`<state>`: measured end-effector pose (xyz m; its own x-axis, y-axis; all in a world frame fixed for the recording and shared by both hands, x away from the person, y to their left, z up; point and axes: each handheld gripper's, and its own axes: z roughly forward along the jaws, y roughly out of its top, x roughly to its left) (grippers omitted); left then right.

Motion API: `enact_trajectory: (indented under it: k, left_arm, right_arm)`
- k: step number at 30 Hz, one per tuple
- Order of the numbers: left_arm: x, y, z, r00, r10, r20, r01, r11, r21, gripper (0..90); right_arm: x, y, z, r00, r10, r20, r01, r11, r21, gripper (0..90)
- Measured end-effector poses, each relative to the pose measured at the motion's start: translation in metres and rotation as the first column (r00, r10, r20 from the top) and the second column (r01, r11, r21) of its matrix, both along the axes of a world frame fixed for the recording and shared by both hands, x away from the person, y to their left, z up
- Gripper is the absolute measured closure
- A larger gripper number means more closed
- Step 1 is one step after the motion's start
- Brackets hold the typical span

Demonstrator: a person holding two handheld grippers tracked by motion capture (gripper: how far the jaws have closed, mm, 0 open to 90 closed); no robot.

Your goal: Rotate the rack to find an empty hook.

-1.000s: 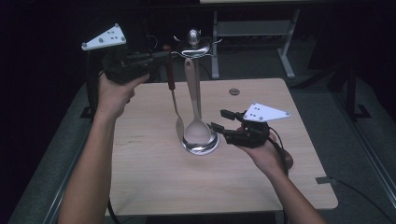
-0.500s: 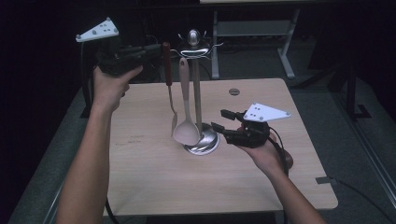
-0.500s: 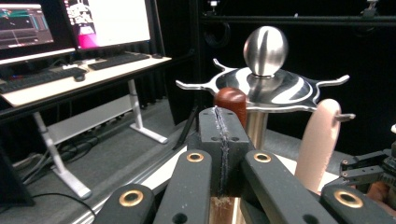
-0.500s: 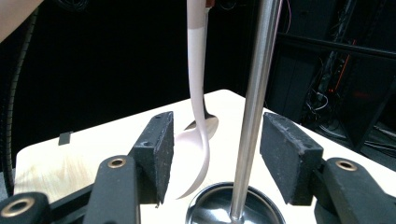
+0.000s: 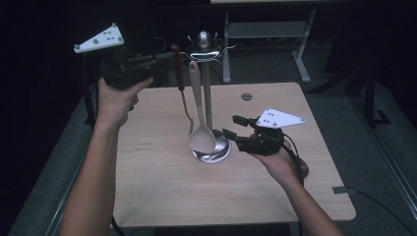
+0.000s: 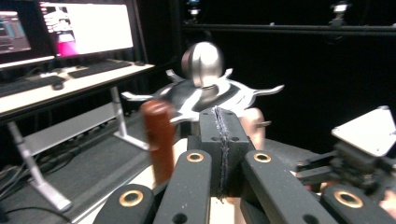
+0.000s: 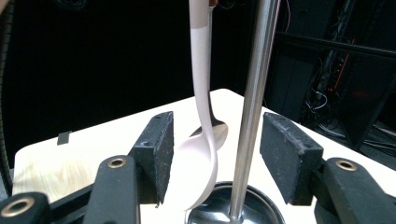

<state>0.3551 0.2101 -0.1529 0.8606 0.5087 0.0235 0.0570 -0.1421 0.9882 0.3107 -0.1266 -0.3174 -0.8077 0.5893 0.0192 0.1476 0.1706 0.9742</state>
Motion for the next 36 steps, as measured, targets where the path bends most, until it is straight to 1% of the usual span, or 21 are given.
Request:
enact_trajectory:
  k: [3, 8, 13, 15, 17, 19, 22, 24, 27, 30, 33, 36]
  left_arm:
    - [-0.008, -0.008, 0.001, 0.9993, -0.035, -0.011, 0.035, 0.9994, -0.002, 90.0]
    - [-0.015, -0.024, 0.002, 0.997, -0.077, -0.01, 0.077, 0.997, 0.01, 90.0]
    - [-0.012, -0.037, 0.0, 0.9969, -0.075, -0.022, 0.076, 0.9964, 0.038, 90.0]
    - [-0.011, -0.04, -0.001, 0.998, -0.059, -0.025, 0.06, 0.9971, 0.046, 90.0]
    - [-0.009, -0.041, -0.002, 0.9988, -0.044, -0.023, 0.045, 0.9975, 0.055, 90.0]
    - [-0.008, -0.039, -0.002, 0.9985, -0.047, -0.029, 0.049, 0.9978, 0.046, 90.0]
    - [-0.008, -0.038, -0.002, 0.999, -0.039, -0.021, 0.04, 0.998, 0.048, 90.0]
    - [-0.008, -0.036, -0.002, 0.9996, -0.024, -0.018, 0.025, 0.9984, 0.05, 90.0]
    - [-0.006, -0.029, -0.003, 0.9997, -0.008, -0.023, 0.009, 0.9991, 0.04, 90.0]
    - [-0.005, -0.024, -0.004, 0.9996, -0.008, -0.026, 0.009, 0.9994, 0.033, 90.0]
    - [-0.004, -0.023, -0.004, 0.9998, 0.007, -0.019, -0.006, 0.9994, 0.034, 90.0]
    - [-0.004, -0.021, -0.004, 0.9998, 0.007, -0.017, -0.006, 0.9993, 0.036, 90.0]
  right_arm:
    - [0.0, 0.0, 0.0, 1.0, -0.002, -0.002, 0.002, 1.0, 0.001, 44.0]
    - [0.001, -0.001, 0.0, 1.0, -0.003, 0.0, 0.003, 1.0, 0.001, 44.0]
    - [0.001, -0.001, 0.0, 1.0, -0.004, 0.0, 0.004, 1.0, 0.0, 44.0]
    - [0.001, -0.001, 0.0, 1.0, -0.005, -0.002, 0.005, 1.0, 0.001, 44.0]
    - [0.001, -0.001, 0.0, 1.0, -0.006, -0.002, 0.006, 1.0, 0.001, 44.0]
    - [0.001, -0.002, 0.0, 1.0, -0.007, -0.001, 0.007, 1.0, 0.001, 44.1]
    - [0.001, -0.002, -0.001, 1.0, -0.008, -0.002, 0.008, 1.0, 0.001, 44.0]
    - [0.001, -0.002, -0.001, 1.0, -0.008, -0.002, 0.008, 1.0, 0.001, 44.1]
    - [0.002, -0.002, -0.001, 1.0, -0.008, -0.003, 0.008, 1.0, 0.0, 44.0]
    - [0.002, -0.001, -0.001, 1.0, -0.008, -0.005, 0.008, 1.0, -0.001, 44.0]
    - [0.002, 0.0, -0.002, 1.0, -0.006, -0.004, 0.006, 1.0, -0.004, 44.0]
    - [0.002, 0.0, -0.002, 1.0, -0.008, -0.006, 0.008, 1.0, -0.003, 44.1]
